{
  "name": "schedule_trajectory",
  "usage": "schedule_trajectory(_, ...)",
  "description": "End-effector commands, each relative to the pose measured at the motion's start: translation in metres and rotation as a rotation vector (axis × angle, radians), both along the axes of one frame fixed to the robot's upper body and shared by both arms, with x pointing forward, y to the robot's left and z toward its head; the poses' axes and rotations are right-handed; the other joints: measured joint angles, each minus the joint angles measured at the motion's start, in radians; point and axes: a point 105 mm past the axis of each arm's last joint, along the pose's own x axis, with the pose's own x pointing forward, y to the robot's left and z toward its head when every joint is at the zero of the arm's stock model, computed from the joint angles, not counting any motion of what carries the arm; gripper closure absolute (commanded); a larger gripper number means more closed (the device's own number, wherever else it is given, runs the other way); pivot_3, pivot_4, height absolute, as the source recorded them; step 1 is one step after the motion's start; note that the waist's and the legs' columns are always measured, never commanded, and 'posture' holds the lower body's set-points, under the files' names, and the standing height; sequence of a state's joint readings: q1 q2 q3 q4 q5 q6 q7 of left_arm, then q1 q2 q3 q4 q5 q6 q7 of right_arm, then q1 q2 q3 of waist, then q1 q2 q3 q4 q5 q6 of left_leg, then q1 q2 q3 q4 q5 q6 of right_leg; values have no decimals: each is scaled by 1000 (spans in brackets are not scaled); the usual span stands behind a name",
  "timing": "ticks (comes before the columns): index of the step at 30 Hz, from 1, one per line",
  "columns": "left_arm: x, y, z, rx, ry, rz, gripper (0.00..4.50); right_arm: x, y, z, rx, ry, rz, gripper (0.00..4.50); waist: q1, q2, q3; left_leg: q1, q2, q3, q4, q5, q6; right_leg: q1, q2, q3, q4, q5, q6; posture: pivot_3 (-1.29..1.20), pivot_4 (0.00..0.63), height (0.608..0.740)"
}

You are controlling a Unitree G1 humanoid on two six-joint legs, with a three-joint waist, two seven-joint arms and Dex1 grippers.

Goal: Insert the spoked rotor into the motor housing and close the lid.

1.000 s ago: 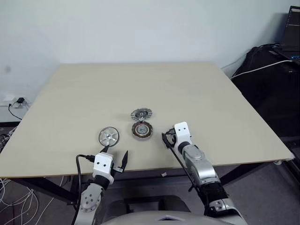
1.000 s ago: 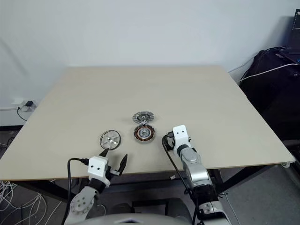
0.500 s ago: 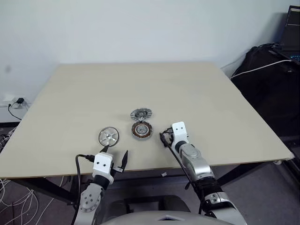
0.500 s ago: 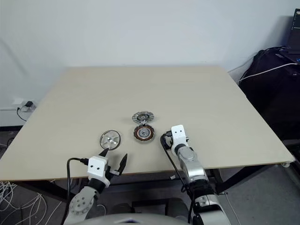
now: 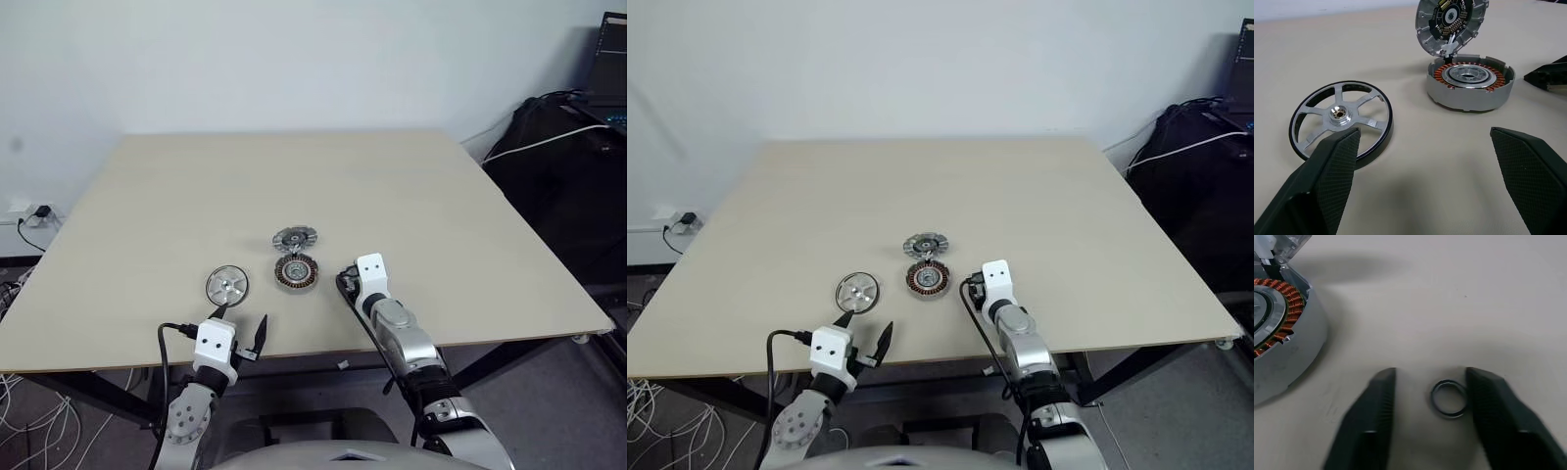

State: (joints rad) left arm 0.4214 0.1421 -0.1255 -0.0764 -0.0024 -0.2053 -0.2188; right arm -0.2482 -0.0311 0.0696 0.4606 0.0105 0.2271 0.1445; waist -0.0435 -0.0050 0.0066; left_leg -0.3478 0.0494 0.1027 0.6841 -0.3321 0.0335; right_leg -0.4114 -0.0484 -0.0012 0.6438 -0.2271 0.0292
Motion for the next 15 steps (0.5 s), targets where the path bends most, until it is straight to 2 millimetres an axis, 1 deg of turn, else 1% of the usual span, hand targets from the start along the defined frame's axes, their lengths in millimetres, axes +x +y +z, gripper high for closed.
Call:
schedule_trajectory(1,6,-2,14,-3,-60,-4,0,8,-2,13,6,-44,-18,3252,1,0,0,0,0,0,0,0,0,0,0,0,0,0,0,0,0,740)
schedule_trajectory(3,6,-2,14,-3,-60,-2,0,8,-1,15,9,-48,-14,3786,1,0,0,0,0,0,0,0,0,0,0,0,0,0,0,0,0,740)
schedule_trajectory(5,6,-1,15,-3,-60,1,0,7,2,18,11,-57,-4,3801,1,0,0,0,0,0,0,0,0,0,0,0,0,0,0,0,0,740)
schedule_trajectory(7,5,-1,15,-4,-60,2,0,7,8,25,19,-80,22,3801,0,1,1,0,0,0,0,0,0,0,0,0,0,0,0,0,0,740)
schedule_trajectory(13,5,-3,15,-9,-60,5,0,6,38,64,66,-191,138,3801,-2,2,2,-1,0,0,0,0,0,-1,0,0,0,0,0,0,0,740)
schedule_trajectory(15,6,-4,15,-11,-60,5,0,4,46,71,74,-201,162,3801,-2,2,2,-1,1,0,0,0,0,-1,0,0,0,0,0,0,0,740)
